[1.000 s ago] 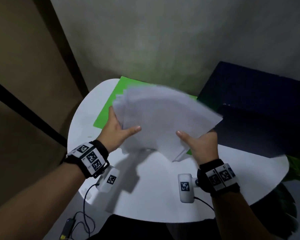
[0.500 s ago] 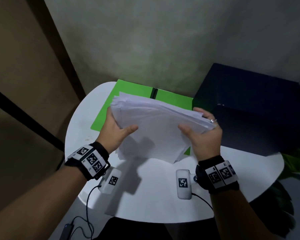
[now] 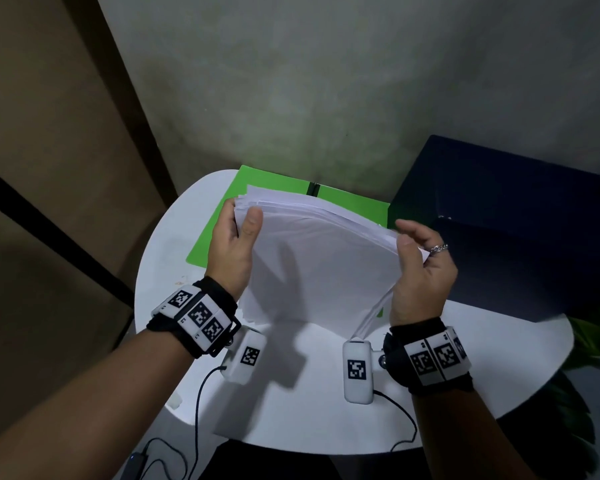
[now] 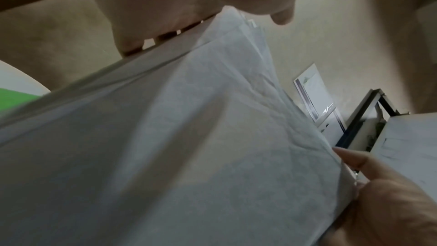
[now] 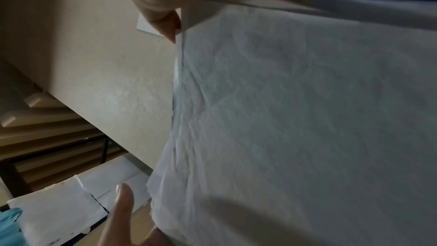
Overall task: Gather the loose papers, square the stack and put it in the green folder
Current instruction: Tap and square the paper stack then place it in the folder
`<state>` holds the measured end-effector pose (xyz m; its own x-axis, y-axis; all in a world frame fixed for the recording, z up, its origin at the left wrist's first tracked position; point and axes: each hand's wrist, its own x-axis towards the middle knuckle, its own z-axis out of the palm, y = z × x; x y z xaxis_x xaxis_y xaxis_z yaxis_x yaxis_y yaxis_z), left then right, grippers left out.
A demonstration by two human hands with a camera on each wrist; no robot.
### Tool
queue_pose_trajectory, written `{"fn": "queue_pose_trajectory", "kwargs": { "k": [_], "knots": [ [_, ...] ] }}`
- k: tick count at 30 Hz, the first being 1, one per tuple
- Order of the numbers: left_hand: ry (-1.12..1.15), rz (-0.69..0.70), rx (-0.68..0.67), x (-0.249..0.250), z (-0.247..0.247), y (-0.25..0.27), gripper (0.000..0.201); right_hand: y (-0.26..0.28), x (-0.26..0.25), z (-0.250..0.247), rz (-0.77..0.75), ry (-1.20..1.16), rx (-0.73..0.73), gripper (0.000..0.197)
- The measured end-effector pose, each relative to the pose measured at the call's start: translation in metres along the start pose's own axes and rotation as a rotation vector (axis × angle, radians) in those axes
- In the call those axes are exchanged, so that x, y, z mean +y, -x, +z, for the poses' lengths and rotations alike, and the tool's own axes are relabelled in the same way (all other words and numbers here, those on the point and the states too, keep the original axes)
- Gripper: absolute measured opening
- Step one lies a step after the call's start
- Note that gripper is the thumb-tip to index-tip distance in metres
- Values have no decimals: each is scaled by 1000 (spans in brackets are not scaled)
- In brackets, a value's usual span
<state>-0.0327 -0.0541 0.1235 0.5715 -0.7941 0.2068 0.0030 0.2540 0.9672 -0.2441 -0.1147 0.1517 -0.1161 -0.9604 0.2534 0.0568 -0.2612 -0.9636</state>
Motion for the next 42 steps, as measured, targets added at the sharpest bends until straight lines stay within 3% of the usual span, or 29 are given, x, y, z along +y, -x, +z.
{"fn": "queue_pose_trajectory", "kwargs": {
  "k": [7, 13, 15, 19, 21, 22, 24, 26, 29, 32, 38, 42],
  "knots": [
    [-52, -2, 158, 8, 13, -10, 37, 2, 4, -1, -23, -30, -43, 19],
    [-18, -4, 193, 6, 14, -14, 20, 2, 7, -2, -45, -27, -61, 17],
    [-21, 10, 159, 4, 11, -13, 15, 3, 7, -4, -43, -37, -94, 27],
    [-59, -21, -40, -10, -8, -12, 47, 4, 25, -16, 28, 113, -162, 55],
    [-118, -87, -122, -16, -15, -11, 61, 3, 31, -16, 220, 68, -184, 49],
    [-127, -107, -141, -17, -16, -10, 58, 3, 32, -14, 289, 58, -184, 42],
    [-113, -87, -122, -15, -17, -10, 40, 2, 31, -13, 272, 66, -179, 24],
    [-101, -49, -86, -15, -19, -9, 39, 3, 25, -14, 215, 35, -180, 24],
    [-80, -77, -165, -21, -22, -3, 85, 5, 23, -20, 153, 30, -225, 50],
    [-47, -78, -251, -18, -21, -1, 99, 2, 20, -20, 81, 3, -218, 64],
    [-4, -70, -115, -6, -8, 1, 85, -1, 6, 0, -3, -3, -73, 5],
    [-73, -77, -98, -5, -7, -1, 67, -5, 5, 4, -2, 9, -24, 9]
  ]
}}
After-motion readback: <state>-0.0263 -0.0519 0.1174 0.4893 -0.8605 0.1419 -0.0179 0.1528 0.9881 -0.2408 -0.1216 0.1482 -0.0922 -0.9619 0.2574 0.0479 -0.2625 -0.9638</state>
